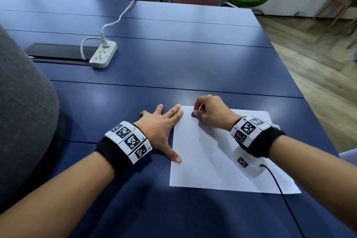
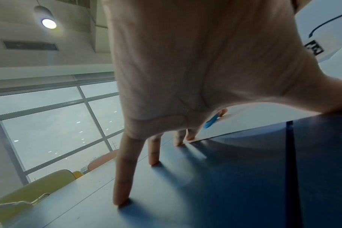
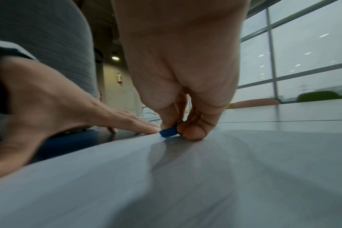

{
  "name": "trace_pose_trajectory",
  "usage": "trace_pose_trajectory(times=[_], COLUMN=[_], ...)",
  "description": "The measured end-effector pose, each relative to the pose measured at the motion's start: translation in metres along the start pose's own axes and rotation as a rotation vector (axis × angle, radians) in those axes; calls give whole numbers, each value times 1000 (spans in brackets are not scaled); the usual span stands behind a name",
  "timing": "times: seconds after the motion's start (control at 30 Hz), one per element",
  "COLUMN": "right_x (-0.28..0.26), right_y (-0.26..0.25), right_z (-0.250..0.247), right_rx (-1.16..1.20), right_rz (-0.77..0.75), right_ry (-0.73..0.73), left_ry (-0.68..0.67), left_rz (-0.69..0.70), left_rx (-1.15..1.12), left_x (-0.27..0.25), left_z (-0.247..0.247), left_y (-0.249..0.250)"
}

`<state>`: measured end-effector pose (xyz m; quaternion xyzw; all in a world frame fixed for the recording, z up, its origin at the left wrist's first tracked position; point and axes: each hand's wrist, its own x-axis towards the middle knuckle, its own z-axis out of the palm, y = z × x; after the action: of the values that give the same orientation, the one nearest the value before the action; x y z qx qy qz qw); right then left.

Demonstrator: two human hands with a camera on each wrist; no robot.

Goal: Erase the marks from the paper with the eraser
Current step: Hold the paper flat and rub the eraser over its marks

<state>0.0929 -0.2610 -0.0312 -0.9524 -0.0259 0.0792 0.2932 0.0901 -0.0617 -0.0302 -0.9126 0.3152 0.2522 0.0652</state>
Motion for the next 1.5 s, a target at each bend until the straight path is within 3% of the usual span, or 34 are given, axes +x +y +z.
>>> trace_pose_trajectory(times=[0.1,0.23,0.4,0.57,0.77,0.9,1.07,1.23,1.4,1.5], right_x=[-2,-14,6,-21,-1,-20,3,-11,4,-5], right_y=[0,-12,-3,-18,1,-10,1,-7,0,-7], right_z=[4,12,1,12,0,16,-2,15,1,12], right_rx=[5,-27,-23,-51,-13,-24,-14,-53,-53,-53], right_rz=[20,-70,31,-118,32,-74,38,-50,29,-8], right_ry=[38,-65,74,-118,76,-39,63,47,71,65], left_ry=[0,6,8,11,2,-12,-11,1,-6,5], left_rz=[-2,0,5,6,2,-1,10,10,5,8], left_rx=[-1,6,11,15,1,3,4,-2,7,3], left_x=[0,0,1,1,0,1,2,1,1,1], left_z=[-1,0,0,1,-1,-2,-1,-1,-1,-1], left_y=[0,-1,-1,-1,0,0,0,0,0,0])
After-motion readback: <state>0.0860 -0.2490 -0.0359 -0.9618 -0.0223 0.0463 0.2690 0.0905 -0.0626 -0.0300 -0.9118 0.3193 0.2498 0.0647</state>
